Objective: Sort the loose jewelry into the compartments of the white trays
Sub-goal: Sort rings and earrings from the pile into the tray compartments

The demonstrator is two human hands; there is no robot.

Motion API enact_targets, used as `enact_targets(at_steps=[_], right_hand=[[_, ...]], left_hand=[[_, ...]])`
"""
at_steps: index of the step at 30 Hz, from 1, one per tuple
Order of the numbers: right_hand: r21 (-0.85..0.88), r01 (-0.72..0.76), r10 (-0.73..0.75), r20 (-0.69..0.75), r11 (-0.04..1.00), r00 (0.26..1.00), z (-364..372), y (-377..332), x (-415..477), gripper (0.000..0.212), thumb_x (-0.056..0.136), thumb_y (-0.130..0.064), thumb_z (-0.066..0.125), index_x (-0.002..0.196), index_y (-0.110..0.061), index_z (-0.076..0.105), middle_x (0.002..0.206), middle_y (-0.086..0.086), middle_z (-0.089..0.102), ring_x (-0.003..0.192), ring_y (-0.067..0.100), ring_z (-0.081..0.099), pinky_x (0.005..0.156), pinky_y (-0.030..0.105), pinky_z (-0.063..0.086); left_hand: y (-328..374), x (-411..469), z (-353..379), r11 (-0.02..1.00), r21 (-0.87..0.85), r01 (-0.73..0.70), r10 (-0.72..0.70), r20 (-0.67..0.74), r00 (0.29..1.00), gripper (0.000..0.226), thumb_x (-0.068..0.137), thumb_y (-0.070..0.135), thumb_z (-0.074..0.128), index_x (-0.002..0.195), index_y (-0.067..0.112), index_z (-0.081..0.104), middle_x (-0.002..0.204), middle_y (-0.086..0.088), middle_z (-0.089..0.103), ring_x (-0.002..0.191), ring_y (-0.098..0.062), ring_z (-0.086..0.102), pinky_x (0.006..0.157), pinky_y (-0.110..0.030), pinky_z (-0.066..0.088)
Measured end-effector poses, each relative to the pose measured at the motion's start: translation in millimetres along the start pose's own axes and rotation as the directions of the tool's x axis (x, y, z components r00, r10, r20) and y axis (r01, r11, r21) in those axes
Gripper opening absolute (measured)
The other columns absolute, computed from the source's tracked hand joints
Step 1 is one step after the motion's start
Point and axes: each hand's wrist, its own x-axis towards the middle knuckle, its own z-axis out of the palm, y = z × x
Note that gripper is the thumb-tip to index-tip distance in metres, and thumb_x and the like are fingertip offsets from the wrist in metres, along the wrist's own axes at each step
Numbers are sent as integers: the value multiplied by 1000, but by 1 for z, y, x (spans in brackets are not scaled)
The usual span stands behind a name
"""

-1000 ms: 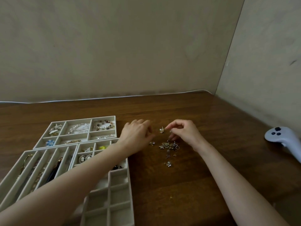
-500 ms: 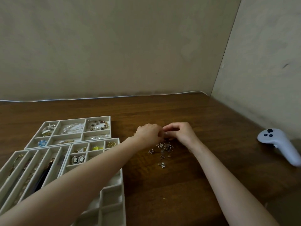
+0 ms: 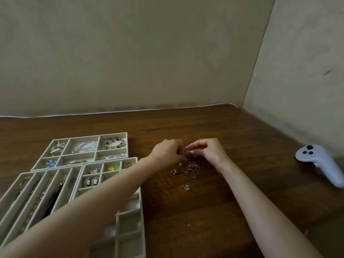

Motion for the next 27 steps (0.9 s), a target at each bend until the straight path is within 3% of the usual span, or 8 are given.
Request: enact_targets(at_steps=[5,10,14,17,20,27], right_hand=[[5,51,-51,-41,999,998,-1,-2,-3,22,80,0,70,87,-21,74,94,-1,71,93,12,65,89,33,53],[41,85,-82,-70,996,994,2,-7,-6,13,78,-7,73,79,-20,74,89,-1,72,92,12,66,86,26,50],[67,134,-130,-56,989,990,6,-17,-9,12,80,-5,71,79,-17,75,85,0,73,85,12,68,78,23,53],[65,152,-150,-34,986,988,7,-24,-9,12,82,-4,69,78,-15,73,80,0,73,76,11,68,68,20,53],[40,144,-143,-21,989,989,9,-28,-8,12,81,-6,70,74,-15,71,75,0,72,72,12,68,66,22,52],[-123,195,-191,44,973,981,14,-42,-9,7,81,-11,72,75,-11,68,74,4,70,69,11,67,66,22,54]], left_hand=[[-8,-7,-8,993,-118,22,-35,-105,994,13,82,21,68,85,20,55,89,3,64,80,-14,63,73,-30,56],[-16,-20,-17,986,-165,-2,-28,-180,983,17,81,18,69,94,20,58,89,6,64,84,-11,64,75,-30,55],[-21,-30,-24,987,-158,-16,-17,-202,979,6,86,20,63,92,21,63,82,10,61,72,-1,57,63,-15,44],[-25,-37,-30,988,-153,-23,-11,-217,976,8,88,20,61,94,17,65,80,10,59,70,0,54,63,-13,41],[-29,-45,-35,988,-154,-19,-18,-235,972,8,88,21,61,93,17,66,82,8,61,75,-6,55,69,-21,47],[-36,-58,-43,986,-164,-21,-22,-252,967,8,88,22,62,93,17,66,79,9,61,67,3,51,58,-10,36]])
